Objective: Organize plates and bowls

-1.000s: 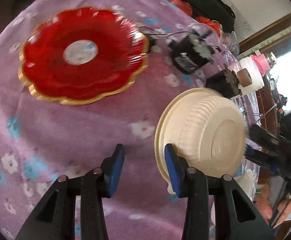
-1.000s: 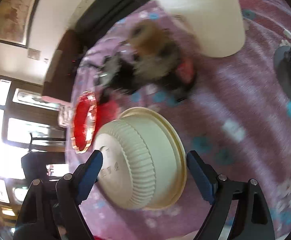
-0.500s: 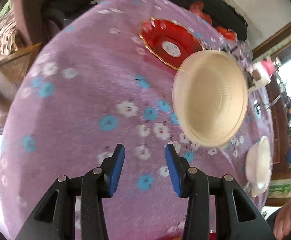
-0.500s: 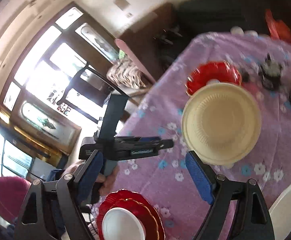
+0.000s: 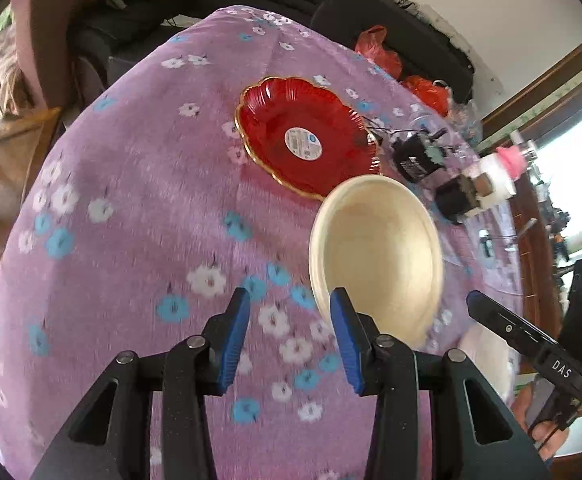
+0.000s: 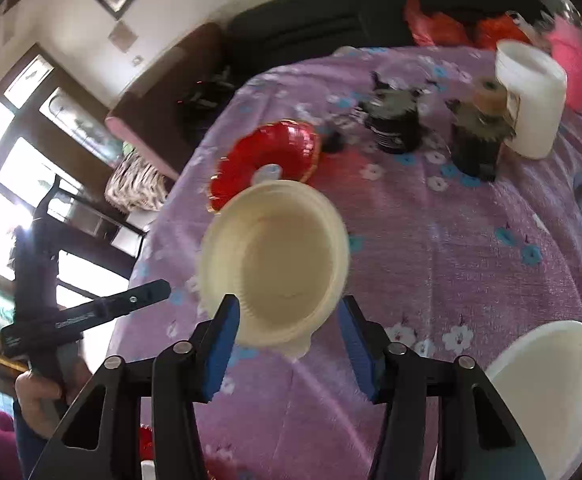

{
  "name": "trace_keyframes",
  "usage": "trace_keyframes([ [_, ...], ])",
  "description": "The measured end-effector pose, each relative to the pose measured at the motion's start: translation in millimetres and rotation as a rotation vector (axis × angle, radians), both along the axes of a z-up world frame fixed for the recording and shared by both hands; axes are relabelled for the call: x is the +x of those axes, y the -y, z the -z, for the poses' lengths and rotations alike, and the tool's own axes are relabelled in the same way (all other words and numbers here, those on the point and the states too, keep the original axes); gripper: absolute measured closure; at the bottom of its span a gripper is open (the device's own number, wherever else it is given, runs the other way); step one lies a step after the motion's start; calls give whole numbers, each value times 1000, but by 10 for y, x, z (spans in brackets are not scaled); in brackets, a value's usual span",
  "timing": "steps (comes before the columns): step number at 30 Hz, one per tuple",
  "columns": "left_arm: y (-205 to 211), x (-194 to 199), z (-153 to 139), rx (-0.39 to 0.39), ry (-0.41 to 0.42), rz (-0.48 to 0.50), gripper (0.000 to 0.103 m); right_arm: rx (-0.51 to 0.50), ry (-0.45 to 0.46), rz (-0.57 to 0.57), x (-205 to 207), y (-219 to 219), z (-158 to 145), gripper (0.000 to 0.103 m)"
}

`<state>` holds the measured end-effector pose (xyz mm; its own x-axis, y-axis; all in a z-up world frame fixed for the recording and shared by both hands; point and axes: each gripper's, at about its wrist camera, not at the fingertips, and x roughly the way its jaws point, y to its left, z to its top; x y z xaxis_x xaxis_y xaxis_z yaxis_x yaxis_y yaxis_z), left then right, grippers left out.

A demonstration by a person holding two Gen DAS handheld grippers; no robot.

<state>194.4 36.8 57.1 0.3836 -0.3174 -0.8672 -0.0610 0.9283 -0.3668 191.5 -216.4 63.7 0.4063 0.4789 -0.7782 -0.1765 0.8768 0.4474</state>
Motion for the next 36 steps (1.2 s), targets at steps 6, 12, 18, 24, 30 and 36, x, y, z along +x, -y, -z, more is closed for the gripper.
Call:
trace_keyframes([
  [6,132,236,210,-13,-32,13,76,19,-64,30,273,-18,335,73],
  [12,232,207,203,-18,-12,45,93,47,-81,52,218,7,386,90],
  [18,284,18,-23,-10,32,62,93,78,-49,48,3,68,206,90],
  [24,359,-336,-260,-1,72,97,93,115,-9,34,-382,169,-37,90],
  [30,441,-742,-454,25,116,125,92,138,44,16,-834,246,-301,90],
  [36,459,-1223,-643,22,164,141,92,180,89,-13,-1298,306,-496,90],
])
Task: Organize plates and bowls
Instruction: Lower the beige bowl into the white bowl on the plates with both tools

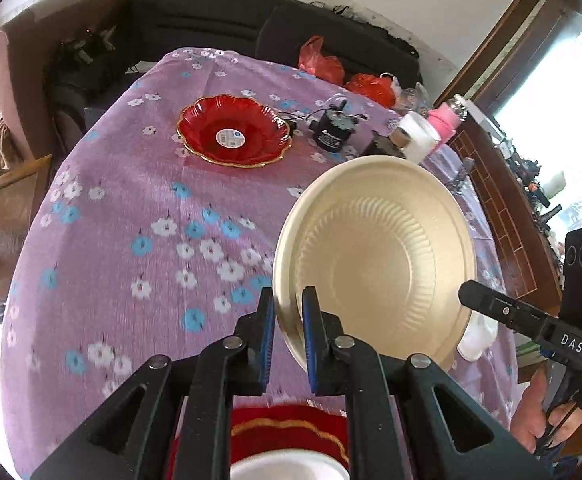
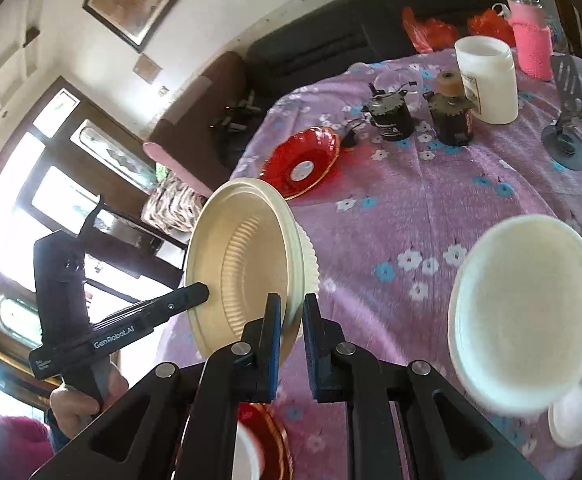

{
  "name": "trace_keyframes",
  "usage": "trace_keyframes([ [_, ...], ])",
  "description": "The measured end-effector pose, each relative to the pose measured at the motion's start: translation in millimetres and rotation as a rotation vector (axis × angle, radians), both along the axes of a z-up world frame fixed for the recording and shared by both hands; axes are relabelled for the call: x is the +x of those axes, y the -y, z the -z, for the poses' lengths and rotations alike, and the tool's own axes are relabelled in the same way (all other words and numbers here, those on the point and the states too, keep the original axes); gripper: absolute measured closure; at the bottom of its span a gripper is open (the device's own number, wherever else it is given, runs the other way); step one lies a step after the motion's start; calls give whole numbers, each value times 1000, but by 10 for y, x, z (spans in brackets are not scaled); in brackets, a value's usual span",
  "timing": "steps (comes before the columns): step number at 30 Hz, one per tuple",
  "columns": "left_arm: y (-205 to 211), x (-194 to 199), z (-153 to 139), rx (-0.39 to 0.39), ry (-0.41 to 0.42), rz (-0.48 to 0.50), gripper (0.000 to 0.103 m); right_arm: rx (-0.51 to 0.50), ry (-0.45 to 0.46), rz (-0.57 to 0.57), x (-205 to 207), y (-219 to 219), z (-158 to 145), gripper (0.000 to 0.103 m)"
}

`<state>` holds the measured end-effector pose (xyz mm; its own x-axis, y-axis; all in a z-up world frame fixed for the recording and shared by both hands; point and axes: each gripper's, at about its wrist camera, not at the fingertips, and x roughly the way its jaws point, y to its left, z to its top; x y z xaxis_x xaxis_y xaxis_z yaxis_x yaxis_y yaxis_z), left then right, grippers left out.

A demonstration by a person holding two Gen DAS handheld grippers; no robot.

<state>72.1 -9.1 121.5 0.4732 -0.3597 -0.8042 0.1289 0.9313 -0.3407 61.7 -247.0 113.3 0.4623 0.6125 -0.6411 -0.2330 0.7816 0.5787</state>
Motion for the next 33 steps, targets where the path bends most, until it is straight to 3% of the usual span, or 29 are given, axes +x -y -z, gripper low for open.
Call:
trace_keyframes([
  [17,-279,-1360,-184,-14,107,17,87,110,13,-116,-1069,-150,140,90],
  [19,-311,-1491,-165,-10,114,18,82,119,4,-135,-1150,-200,182,90],
  [23,-362,-1687,-84,7,119,6,81,127,-12,-160,-1255,-277,267,90],
  [33,-575,-1909,198,-68,68,-22,81,134,-83,-203,-1358,-400,575,90],
])
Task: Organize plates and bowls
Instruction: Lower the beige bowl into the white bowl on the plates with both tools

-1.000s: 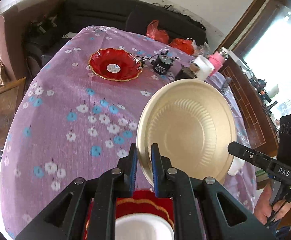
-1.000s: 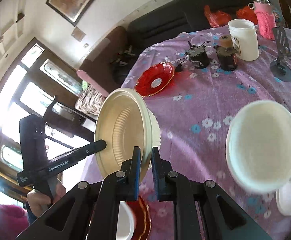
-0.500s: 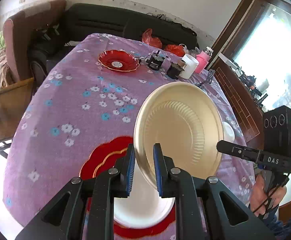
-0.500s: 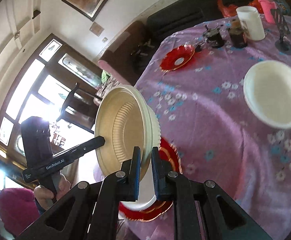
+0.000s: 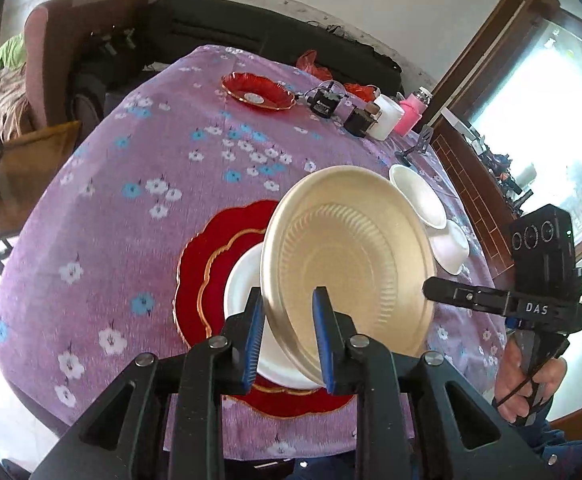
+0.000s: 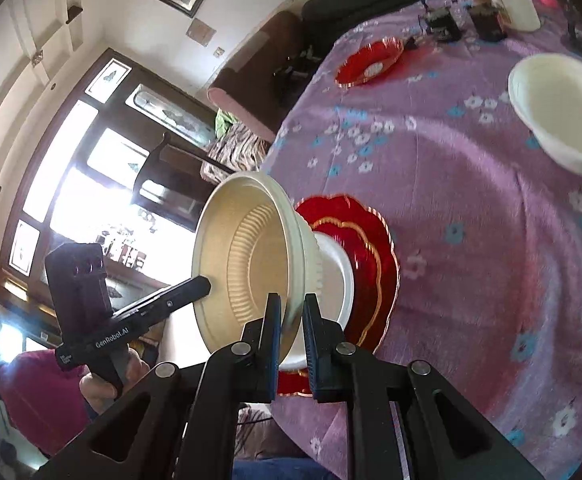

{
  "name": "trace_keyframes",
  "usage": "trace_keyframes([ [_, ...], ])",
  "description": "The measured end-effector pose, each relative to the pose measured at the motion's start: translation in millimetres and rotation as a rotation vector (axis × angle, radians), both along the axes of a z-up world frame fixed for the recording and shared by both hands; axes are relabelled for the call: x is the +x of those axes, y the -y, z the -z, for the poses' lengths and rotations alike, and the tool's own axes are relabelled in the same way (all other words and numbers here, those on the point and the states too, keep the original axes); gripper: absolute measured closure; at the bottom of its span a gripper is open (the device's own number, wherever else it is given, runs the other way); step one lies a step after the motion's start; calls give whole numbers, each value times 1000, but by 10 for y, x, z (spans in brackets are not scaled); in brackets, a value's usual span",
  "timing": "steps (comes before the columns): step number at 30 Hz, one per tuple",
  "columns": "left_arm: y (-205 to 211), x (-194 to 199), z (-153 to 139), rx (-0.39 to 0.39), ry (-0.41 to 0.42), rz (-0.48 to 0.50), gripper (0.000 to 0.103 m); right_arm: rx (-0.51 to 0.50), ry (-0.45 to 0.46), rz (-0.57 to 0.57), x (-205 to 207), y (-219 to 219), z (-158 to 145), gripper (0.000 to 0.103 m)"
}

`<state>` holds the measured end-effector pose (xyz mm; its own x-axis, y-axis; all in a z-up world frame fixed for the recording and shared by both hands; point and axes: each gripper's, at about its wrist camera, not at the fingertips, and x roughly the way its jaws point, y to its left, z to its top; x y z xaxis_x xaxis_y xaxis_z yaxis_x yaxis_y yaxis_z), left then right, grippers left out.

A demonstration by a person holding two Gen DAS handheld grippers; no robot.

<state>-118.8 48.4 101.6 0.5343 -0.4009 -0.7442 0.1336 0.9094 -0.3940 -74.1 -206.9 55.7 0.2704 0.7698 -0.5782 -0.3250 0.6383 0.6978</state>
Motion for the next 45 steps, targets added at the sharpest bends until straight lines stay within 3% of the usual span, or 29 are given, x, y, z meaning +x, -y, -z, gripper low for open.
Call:
trace_keyframes([
  [26,-109,20,320,-19,-79,-9,81,2,-93,-27,24,-88,354,89],
  [45,-162,72,375,-28,-92,-23,81,-3,-105,-21,26,-112,365,87],
])
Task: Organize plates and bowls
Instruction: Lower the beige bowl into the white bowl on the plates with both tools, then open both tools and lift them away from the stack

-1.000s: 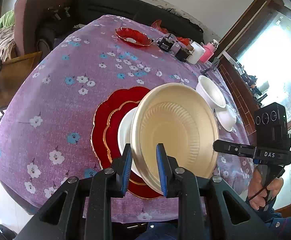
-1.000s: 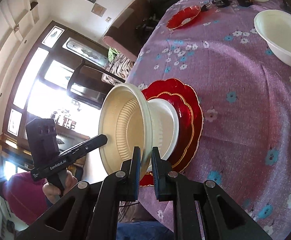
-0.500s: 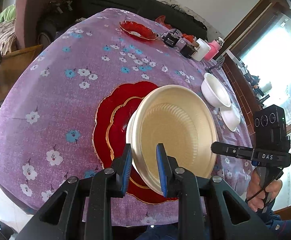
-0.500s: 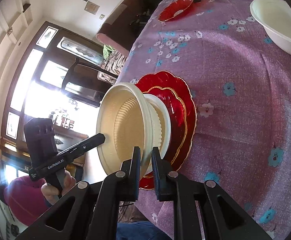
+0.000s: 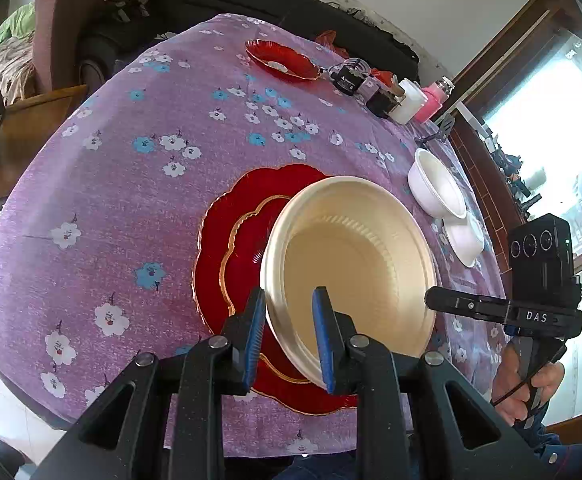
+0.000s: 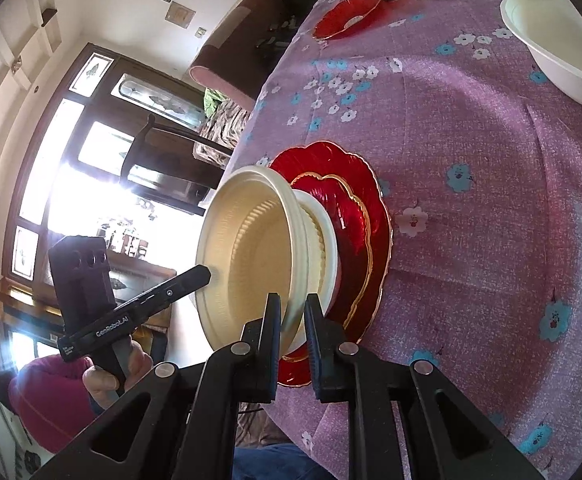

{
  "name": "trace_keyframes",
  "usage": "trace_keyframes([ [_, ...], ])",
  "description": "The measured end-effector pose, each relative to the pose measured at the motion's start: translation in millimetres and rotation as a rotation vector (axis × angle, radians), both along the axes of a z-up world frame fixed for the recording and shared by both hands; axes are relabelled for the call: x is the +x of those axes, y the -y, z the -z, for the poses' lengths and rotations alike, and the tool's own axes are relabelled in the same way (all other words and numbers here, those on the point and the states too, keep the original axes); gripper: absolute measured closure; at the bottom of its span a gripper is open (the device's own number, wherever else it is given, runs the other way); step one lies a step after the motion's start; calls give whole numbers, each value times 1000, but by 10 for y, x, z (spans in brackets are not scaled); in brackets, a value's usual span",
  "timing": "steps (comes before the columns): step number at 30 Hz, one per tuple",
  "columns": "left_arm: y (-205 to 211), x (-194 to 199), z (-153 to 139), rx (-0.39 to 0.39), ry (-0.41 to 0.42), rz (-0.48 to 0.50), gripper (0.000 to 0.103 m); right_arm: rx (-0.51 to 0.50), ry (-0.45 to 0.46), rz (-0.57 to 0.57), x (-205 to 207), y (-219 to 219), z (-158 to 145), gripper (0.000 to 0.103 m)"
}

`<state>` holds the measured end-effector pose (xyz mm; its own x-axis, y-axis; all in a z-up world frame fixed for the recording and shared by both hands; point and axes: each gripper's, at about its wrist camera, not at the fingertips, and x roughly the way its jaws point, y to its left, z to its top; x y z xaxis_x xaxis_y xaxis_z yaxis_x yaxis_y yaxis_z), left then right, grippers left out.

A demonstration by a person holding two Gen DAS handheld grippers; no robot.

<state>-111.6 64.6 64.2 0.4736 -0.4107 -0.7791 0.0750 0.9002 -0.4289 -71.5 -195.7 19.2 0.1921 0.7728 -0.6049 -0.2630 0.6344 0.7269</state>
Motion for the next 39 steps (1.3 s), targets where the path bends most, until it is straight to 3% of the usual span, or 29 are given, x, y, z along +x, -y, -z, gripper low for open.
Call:
trace_keyframes([
  [19,-34,-32,-74,3,13,-10,81,21,16,-5,-16,95,-50,84],
  [39,149,-54,-336,33,51,16,81,66,71,133,34,779,-246,84],
])
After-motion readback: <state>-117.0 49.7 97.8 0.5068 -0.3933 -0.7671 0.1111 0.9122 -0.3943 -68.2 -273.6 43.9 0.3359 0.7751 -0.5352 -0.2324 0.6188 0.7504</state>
